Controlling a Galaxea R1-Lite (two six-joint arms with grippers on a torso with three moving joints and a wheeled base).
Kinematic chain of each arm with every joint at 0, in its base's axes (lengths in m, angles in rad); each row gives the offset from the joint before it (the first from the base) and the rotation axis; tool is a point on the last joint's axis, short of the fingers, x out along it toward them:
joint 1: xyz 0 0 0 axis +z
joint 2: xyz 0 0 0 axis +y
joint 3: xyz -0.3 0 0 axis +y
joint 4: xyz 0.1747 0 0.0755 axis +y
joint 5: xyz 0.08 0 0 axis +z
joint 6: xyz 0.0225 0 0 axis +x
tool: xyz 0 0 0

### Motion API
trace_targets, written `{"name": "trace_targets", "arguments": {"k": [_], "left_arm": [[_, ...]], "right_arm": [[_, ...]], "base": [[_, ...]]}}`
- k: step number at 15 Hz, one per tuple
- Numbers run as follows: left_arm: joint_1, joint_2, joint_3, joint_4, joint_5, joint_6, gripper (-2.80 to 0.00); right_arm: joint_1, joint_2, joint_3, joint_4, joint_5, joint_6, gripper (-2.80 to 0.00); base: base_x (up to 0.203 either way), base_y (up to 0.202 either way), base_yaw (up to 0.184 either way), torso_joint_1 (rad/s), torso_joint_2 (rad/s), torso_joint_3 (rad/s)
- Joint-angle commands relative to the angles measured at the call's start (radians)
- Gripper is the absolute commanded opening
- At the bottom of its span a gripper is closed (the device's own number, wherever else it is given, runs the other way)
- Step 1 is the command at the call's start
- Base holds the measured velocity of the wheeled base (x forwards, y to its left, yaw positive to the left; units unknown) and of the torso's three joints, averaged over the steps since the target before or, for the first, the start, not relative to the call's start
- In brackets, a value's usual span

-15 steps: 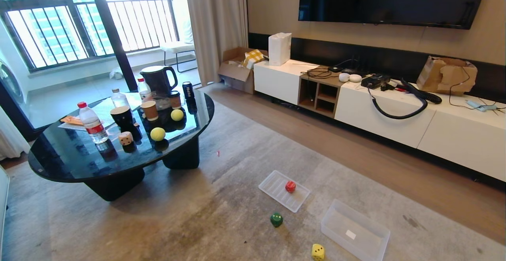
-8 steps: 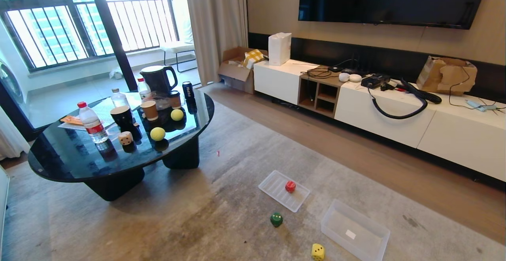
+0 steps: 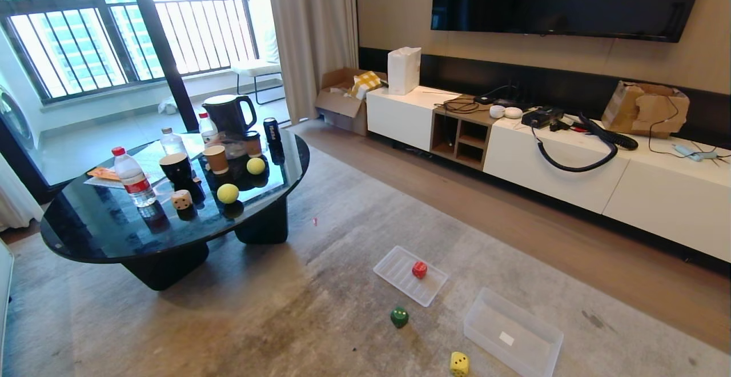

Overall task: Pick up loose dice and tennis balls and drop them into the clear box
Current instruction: Find toys out of the box

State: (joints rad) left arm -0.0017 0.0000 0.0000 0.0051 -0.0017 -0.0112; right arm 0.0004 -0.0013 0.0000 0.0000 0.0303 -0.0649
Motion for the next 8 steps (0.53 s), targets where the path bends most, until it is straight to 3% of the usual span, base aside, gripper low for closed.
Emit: {"name": "trace_targets", "arguments": {"k": [1, 8], "left_arm": [[0.000, 0.000, 0.000, -0.001, 0.000, -0.001, -2.80], [0.000, 0.000, 0.000, -0.001, -0.001, -0.001, -2.80]], "right_arm": [[0.000, 0.001, 0.002, 0.000, 0.000, 0.000, -2.80], [0.000, 0.001, 0.002, 0.000, 0.000, -0.001, -2.80]], "base": [[0.000, 0.000, 0.000, 0.000, 0.00, 0.000], [0.000, 0.000, 0.000, 0.000, 0.00, 0.000]]}}
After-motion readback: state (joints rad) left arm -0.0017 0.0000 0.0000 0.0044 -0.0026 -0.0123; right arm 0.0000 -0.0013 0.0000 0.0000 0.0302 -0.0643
